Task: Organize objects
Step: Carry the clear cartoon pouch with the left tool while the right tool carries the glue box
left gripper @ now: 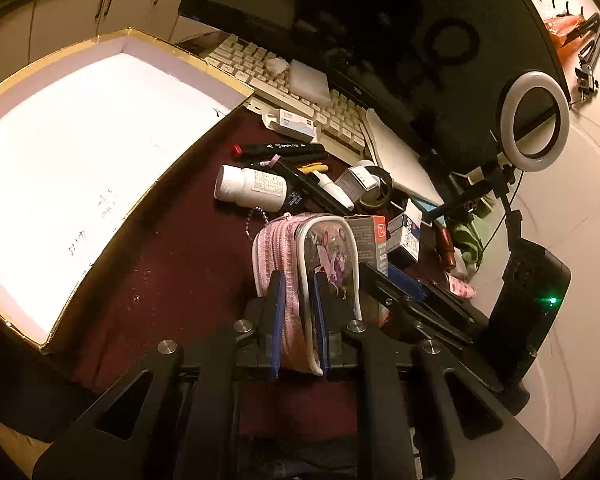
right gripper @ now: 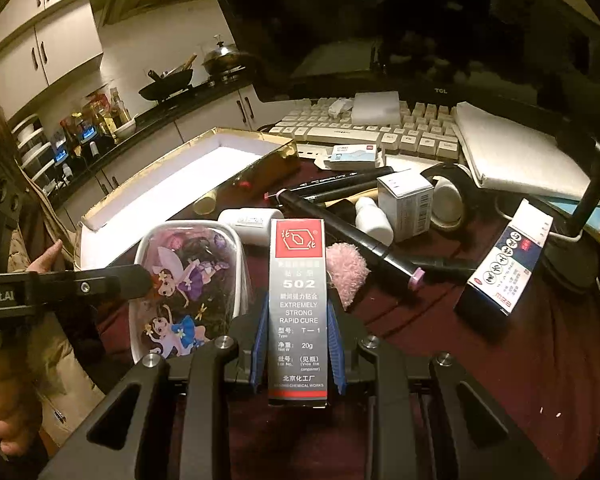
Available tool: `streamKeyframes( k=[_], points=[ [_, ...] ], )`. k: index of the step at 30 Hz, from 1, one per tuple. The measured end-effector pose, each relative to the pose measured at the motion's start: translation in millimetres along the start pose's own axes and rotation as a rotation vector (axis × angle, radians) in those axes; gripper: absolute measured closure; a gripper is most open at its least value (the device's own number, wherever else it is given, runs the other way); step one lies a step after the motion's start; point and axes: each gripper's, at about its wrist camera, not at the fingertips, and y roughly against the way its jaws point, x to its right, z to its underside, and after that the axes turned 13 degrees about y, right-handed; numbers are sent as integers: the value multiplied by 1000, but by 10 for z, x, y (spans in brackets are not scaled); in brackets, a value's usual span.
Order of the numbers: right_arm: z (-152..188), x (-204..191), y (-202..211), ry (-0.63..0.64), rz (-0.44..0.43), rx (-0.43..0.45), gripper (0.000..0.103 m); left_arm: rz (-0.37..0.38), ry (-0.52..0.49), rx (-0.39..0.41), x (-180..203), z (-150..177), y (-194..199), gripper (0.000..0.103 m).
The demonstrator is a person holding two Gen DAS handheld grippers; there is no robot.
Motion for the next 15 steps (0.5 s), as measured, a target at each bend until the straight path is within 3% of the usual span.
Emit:
streamKeyframes(
  k=[6,15],
  points=[
    [-47,78,41,-22,12,14,77,30,-7,48,8,-88,156,90],
    [-450,-125,12,23,-19,64,77,19,98,188,-382,-366,564,90]
  ],
)
